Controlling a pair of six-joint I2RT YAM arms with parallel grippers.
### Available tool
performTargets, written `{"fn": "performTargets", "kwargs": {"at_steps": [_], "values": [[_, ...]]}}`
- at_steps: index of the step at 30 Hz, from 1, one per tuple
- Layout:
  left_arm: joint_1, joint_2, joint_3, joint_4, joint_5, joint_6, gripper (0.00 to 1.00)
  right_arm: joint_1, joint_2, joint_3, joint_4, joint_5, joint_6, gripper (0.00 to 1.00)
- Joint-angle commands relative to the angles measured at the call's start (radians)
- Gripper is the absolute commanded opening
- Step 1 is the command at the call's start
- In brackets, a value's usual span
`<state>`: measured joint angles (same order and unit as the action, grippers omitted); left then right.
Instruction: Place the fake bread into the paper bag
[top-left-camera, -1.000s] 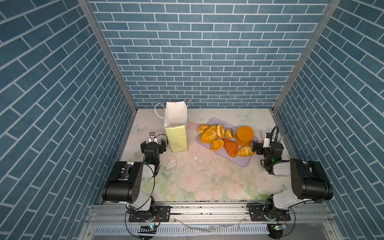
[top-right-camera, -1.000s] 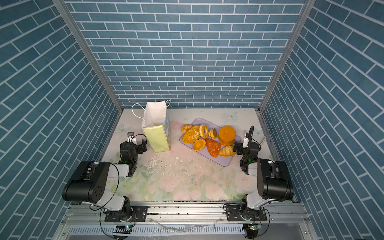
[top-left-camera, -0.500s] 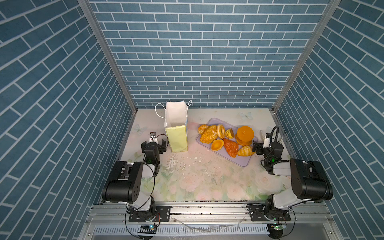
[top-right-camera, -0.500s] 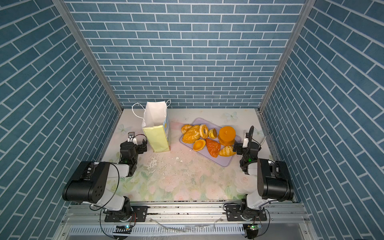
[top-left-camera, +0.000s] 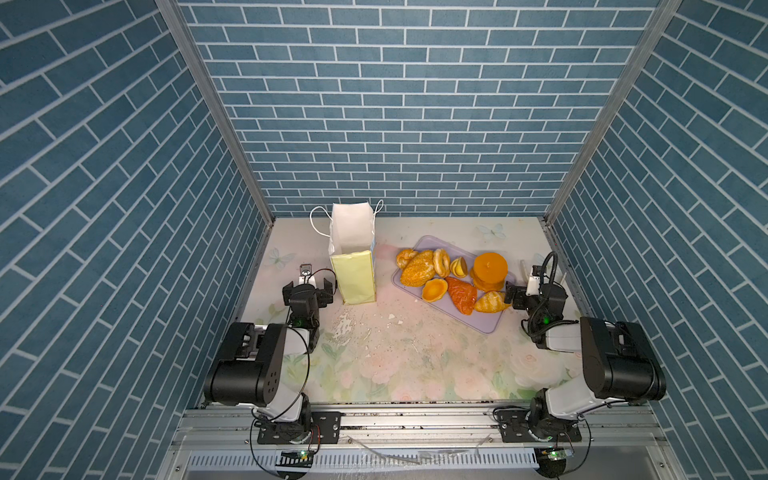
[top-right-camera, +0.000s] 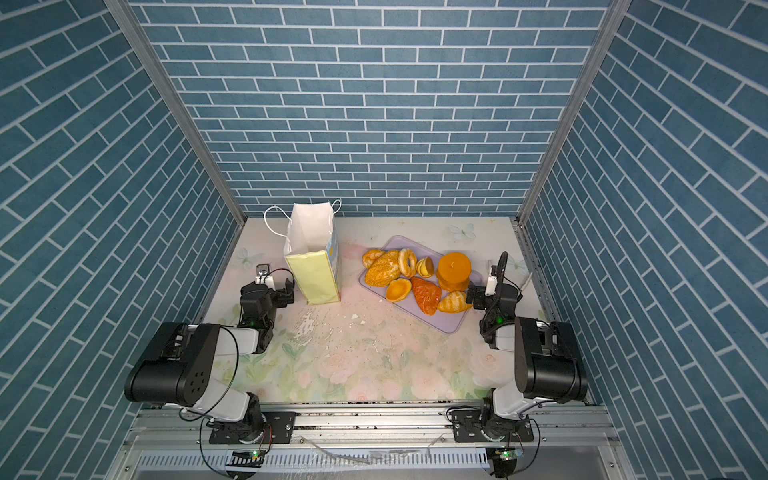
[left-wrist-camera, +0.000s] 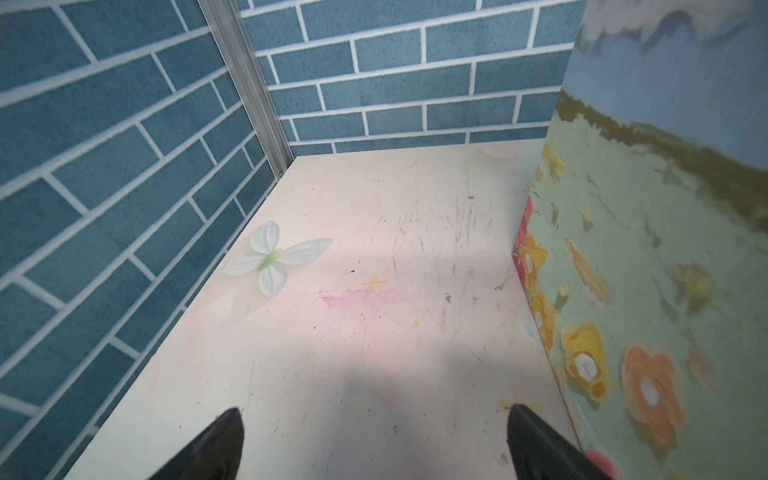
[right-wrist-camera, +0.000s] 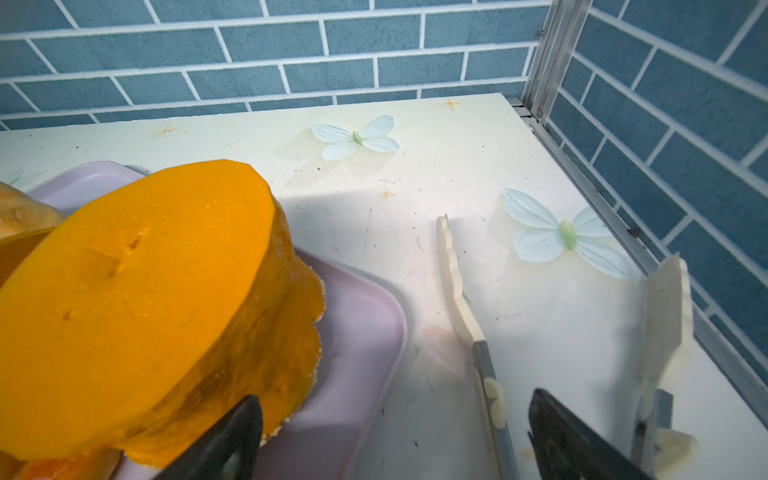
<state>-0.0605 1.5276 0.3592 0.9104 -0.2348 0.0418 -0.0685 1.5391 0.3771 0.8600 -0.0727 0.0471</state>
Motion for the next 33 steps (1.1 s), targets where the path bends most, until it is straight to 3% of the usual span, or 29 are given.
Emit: {"fn": "performTargets", "kwargs": {"at_steps": [1,5,10,15,21,26,33], "values": [[-0.005,0.0,0.002,0.007,-0.001,0.004,1.0,0.002,-0.005,0.004,0.03,0.041,0.018,0.99],[0.009,-0.099,-0.032,-0.017,0.036,-0.003,1.0,0.001,-0.082,-0.032,0.032,0.105,0.032,0.99],[0.046,-0.325,0.045,-0.336,0.008,-0.067,0.99,0.001,-0.255,-0.064,-0.052,0.151,0.048,0.99],[0.06,-0.523,0.154,-0.672,0.037,-0.08,1.0,0.001,-0.462,0.034,-0.362,0.103,0.051,0.99],[0.07,-0.673,0.291,-0.981,0.079,-0.145,0.99,0.003,-0.584,0.221,-0.758,0.025,0.069,0.97],[0.071,-0.67,0.494,-1.193,0.222,-0.181,1.0,0.012,-0.565,0.382,-1.017,-0.052,0.087,0.92],[0.07,-0.503,0.814,-1.412,0.404,-0.2,0.97,0.068,-0.471,0.567,-1.231,-0.082,0.122,0.85]]}}
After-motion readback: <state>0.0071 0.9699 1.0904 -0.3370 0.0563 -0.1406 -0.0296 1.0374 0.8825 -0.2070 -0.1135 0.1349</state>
